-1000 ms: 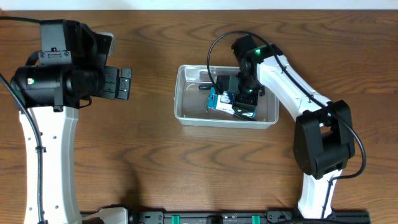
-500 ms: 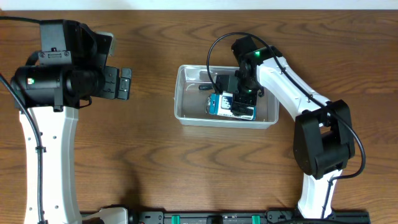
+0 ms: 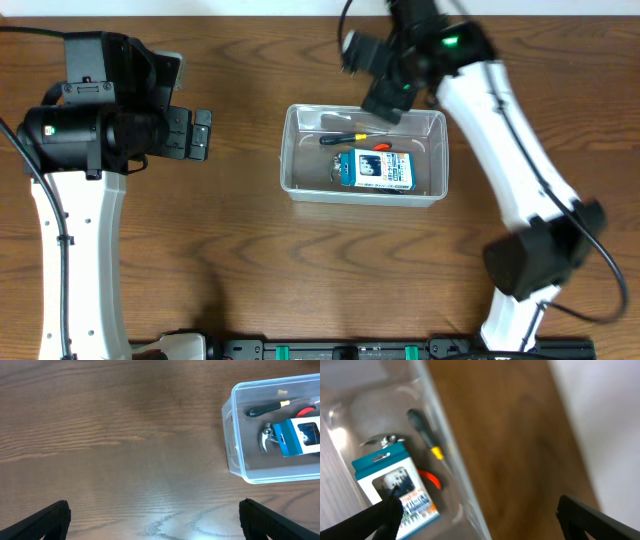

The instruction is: Pack container

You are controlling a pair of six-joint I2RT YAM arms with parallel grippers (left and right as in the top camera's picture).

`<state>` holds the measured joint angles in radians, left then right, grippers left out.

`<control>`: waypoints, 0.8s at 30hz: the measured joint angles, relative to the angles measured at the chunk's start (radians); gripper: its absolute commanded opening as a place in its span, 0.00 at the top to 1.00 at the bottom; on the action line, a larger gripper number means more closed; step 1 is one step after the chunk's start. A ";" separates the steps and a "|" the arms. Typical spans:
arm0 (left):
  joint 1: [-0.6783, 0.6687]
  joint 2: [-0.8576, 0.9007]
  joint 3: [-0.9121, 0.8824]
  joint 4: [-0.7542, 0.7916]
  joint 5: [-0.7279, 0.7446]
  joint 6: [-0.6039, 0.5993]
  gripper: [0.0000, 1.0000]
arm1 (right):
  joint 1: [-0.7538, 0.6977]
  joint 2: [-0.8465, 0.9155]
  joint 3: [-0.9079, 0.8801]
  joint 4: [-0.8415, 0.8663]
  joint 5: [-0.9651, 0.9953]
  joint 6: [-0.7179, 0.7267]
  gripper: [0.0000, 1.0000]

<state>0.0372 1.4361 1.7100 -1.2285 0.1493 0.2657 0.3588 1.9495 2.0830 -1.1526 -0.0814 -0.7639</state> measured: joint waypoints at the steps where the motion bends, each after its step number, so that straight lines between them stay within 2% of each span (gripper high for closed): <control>1: 0.000 0.000 0.000 0.000 0.000 0.000 0.02 | -0.015 -0.031 0.009 -0.010 0.006 0.016 0.01; 8: 0.000 0.000 0.000 0.000 0.000 0.000 0.02 | -0.216 -0.261 0.027 -0.068 0.042 0.178 0.01; 16: 0.000 0.000 0.000 0.000 0.000 0.000 0.02 | -0.328 -0.443 0.027 -0.169 0.070 0.296 0.01; 24: 0.000 0.000 0.000 0.000 0.000 0.000 0.02 | -0.355 -0.633 0.023 -0.292 0.220 0.470 0.01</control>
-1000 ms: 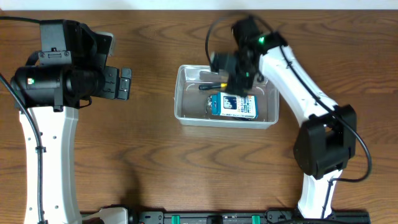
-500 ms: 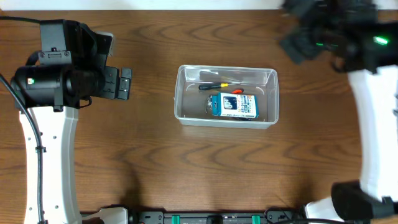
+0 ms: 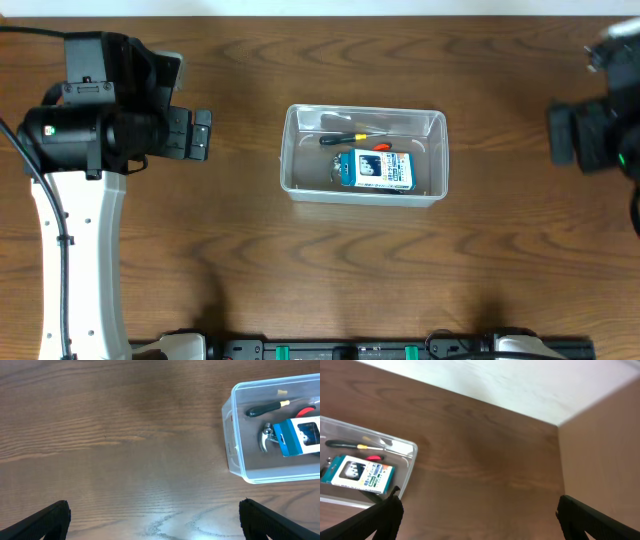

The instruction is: Pack container

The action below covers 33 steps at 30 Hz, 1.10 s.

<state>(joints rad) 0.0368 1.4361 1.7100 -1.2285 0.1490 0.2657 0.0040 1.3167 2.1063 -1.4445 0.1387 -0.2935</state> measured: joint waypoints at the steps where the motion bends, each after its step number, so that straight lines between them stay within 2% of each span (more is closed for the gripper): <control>1: 0.000 0.000 0.000 0.000 0.000 0.000 0.02 | 0.000 -0.028 -0.011 -0.009 0.017 0.024 0.01; 7: 0.000 0.000 0.000 0.000 0.000 0.000 0.02 | 0.000 -0.244 -0.183 0.055 0.064 0.159 0.01; 14: 0.000 0.000 0.000 0.000 0.000 0.000 0.02 | 0.000 -0.568 -0.508 0.326 0.070 0.296 0.01; 16: 0.000 0.000 0.000 0.001 0.000 0.000 0.02 | 0.000 -0.668 -0.625 0.442 0.036 0.321 0.01; 19: 0.000 0.000 0.000 0.000 0.000 0.000 0.02 | 0.000 -0.753 -0.734 0.519 -0.021 0.339 0.01; 25: 0.000 0.000 0.000 0.000 0.000 0.000 0.02 | 0.000 -0.819 -0.865 0.525 -0.116 0.358 0.01; 33: 0.000 0.000 0.000 0.000 0.000 0.000 0.02 | 0.000 -0.819 -0.880 0.565 -0.123 0.377 0.01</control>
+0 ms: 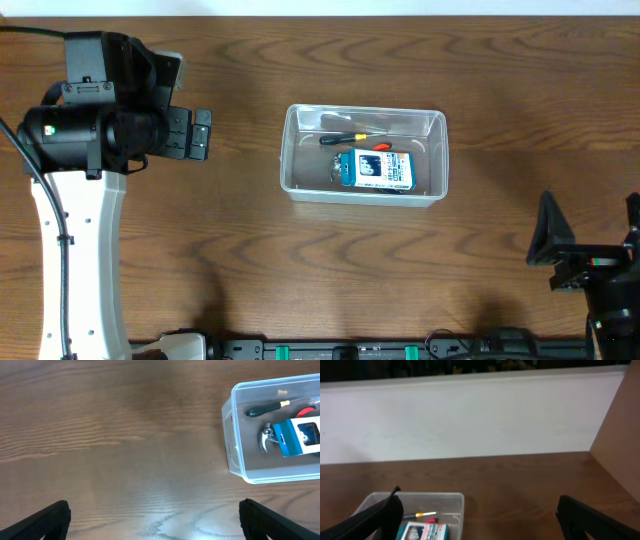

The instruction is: Pack container

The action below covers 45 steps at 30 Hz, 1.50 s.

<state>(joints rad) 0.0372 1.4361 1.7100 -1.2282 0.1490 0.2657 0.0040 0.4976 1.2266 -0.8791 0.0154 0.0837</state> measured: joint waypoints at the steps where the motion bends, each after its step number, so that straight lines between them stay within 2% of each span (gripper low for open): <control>1: 0.000 0.000 0.000 0.000 0.000 0.000 0.02 | 0.000 0.000 0.000 0.006 0.001 0.002 0.01; 21: 0.000 0.000 0.000 0.000 0.000 0.000 0.02 | 0.000 -0.002 -0.030 0.040 0.015 0.005 0.01; 27: 0.000 0.000 0.000 0.000 0.000 0.000 0.02 | 0.000 -0.008 -0.189 0.188 0.014 0.005 0.01; 31: 0.000 0.000 0.000 0.000 0.000 0.000 0.02 | 0.000 -0.055 -0.349 0.354 -0.002 0.010 0.01; 36: 0.000 0.000 0.000 0.000 0.000 0.000 0.02 | 0.000 -0.198 -0.566 0.584 -0.017 0.013 0.01; 45: 0.000 0.000 0.000 0.000 0.000 0.000 0.02 | 0.000 -0.436 -0.847 0.771 -0.024 0.013 0.01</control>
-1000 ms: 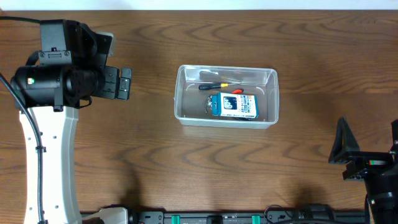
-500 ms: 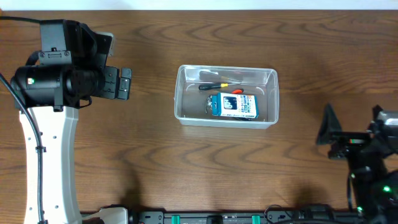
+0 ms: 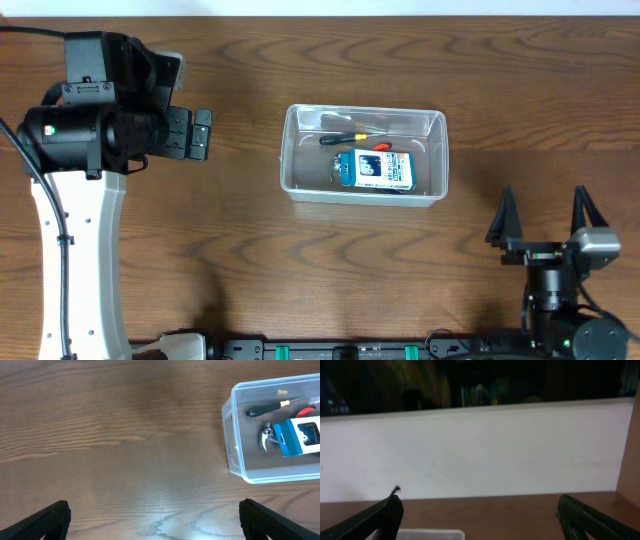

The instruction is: Pack container

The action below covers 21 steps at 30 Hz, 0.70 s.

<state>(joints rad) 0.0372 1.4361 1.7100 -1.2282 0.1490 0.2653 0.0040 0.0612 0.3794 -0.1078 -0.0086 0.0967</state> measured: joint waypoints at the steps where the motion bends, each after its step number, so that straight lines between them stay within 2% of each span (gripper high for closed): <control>1: 0.000 0.000 0.000 0.000 0.000 0.000 0.02 | 0.000 -0.018 -0.021 0.016 0.000 0.000 0.01; 14: 0.000 0.000 0.000 0.000 0.000 0.000 0.02 | 0.000 -0.048 -0.249 0.320 0.000 -0.018 0.01; 21: 0.000 0.000 0.000 0.000 0.000 0.000 0.02 | 0.000 -0.048 -0.333 0.375 -0.051 -0.171 0.01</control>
<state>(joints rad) 0.0372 1.4361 1.7100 -1.2285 0.1490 0.2657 0.0040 0.0128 0.0460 0.2672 -0.0597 -0.0738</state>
